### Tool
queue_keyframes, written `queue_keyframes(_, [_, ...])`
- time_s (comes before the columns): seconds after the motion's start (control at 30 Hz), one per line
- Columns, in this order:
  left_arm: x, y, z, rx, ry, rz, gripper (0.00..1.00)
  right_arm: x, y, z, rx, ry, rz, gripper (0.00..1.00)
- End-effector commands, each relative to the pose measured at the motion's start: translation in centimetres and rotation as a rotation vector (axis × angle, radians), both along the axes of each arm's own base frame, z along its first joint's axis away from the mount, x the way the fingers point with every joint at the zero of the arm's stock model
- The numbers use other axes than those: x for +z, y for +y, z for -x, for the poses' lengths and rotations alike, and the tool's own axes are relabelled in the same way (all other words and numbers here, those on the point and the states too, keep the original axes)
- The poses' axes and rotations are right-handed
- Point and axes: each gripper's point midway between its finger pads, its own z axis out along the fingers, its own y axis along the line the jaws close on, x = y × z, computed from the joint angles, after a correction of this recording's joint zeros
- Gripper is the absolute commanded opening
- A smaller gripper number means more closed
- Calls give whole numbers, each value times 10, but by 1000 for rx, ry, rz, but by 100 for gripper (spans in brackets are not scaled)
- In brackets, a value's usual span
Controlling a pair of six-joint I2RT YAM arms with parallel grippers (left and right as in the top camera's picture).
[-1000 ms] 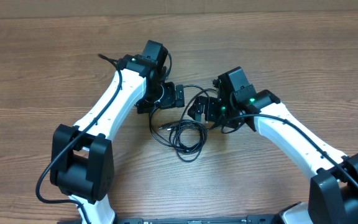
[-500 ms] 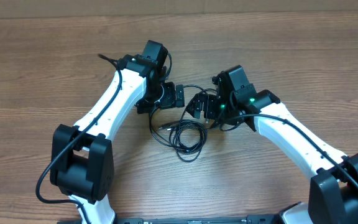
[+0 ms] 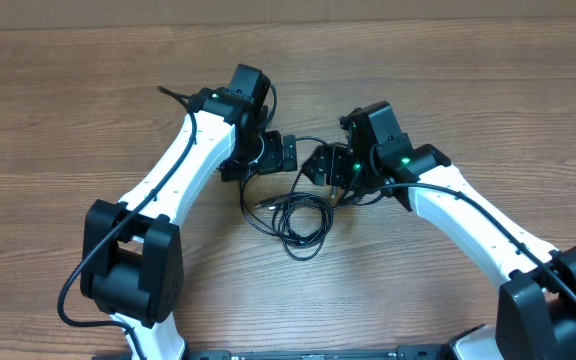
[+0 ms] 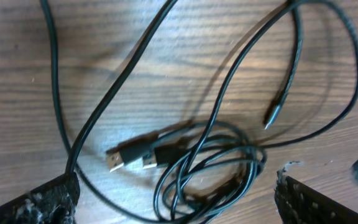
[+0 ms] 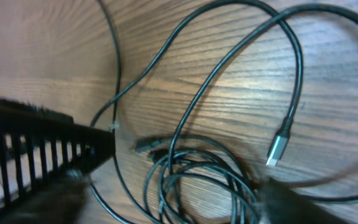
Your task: Untangle cables
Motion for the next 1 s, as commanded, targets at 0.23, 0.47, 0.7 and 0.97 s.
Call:
queue_keyframes(0.23, [15,-13,20,-39,63,84,4,-2,-7,-2,-19,0,40,4])
queue_keyframes(0.47, [31,-2,62,-84,184,31,4,-4,-14,-5,-40,-5,67,13])
queue_keyframes(0.7, [71,6,84,-81,124,8,4,-5,-15,-4,-42,1,69,21])
queue_keyframes(0.97, [75,8,93,-74,140,2,30,-16,-24,15,-38,87,113,100])
